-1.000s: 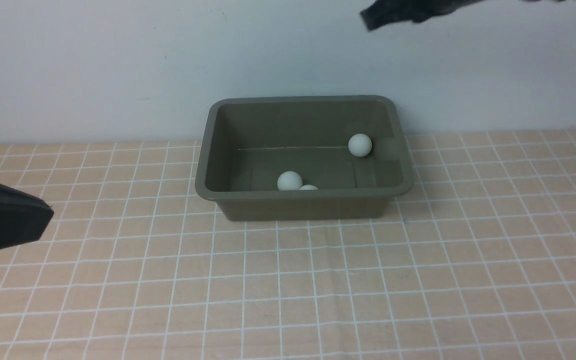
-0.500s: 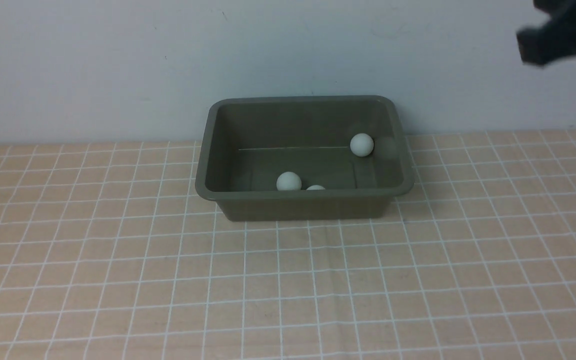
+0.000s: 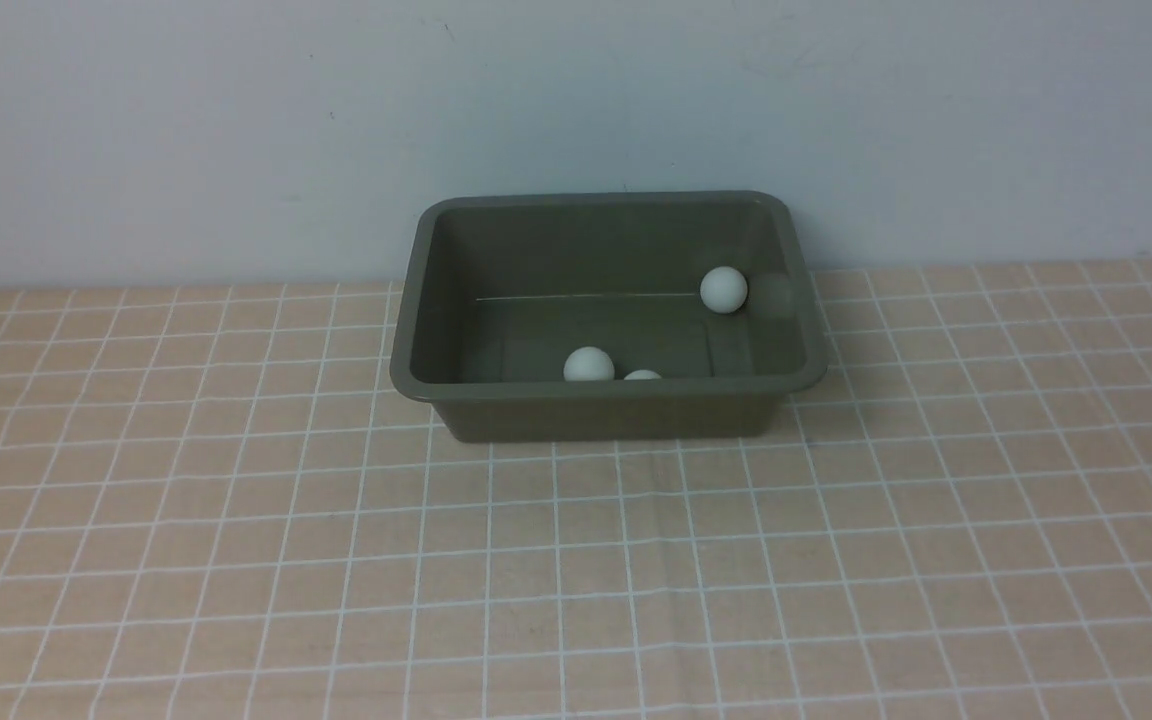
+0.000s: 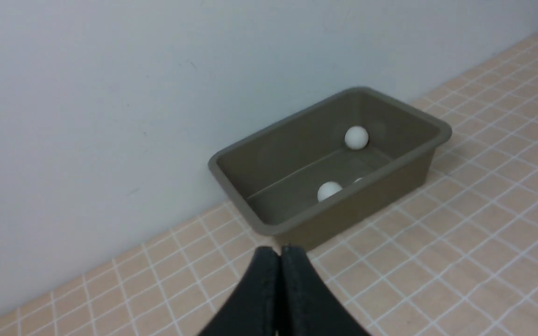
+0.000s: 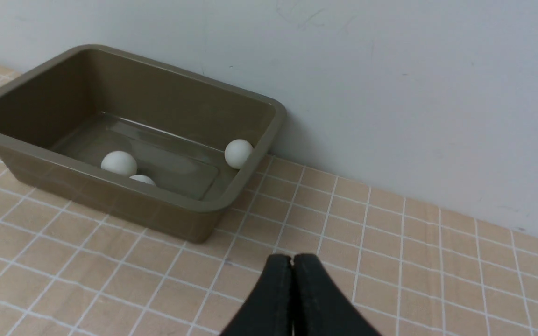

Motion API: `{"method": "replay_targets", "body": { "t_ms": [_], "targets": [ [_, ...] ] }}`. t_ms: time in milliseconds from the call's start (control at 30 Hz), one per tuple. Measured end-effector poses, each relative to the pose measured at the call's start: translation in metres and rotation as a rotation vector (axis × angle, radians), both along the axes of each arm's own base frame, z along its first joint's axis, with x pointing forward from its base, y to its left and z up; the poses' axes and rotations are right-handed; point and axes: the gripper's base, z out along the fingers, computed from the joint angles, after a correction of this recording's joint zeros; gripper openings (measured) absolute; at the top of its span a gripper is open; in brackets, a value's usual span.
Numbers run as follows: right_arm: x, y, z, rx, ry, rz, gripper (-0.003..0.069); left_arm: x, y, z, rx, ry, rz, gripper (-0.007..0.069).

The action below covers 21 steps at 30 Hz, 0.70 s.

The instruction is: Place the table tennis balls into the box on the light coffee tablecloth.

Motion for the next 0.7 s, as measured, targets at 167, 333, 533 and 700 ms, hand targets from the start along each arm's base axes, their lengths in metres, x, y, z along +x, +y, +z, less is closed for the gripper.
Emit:
{"method": "replay_targets", "body": {
  "t_ms": [167,333,533,700],
  "targets": [
    [-0.02,-0.012,-0.012,0.015,-0.023,-0.023,-0.0017,0.005,-0.005,-0.034,-0.117,-0.005,-0.018,-0.0069],
    [-0.033,-0.023,-0.021,0.022,-0.027,-0.058,-0.0017,0.013,-0.009,-0.052,-0.166,0.005,-0.017,-0.0069],
    [-0.039,-0.028,-0.023,0.024,-0.02,-0.088,-0.0017,0.016,-0.009,-0.056,-0.187,-0.019,-0.01,-0.0069],
    [-0.039,-0.03,-0.026,0.013,0.005,-0.108,-0.0017,0.017,-0.01,-0.059,-0.188,-0.015,-0.008,-0.0069]
  ]
}}
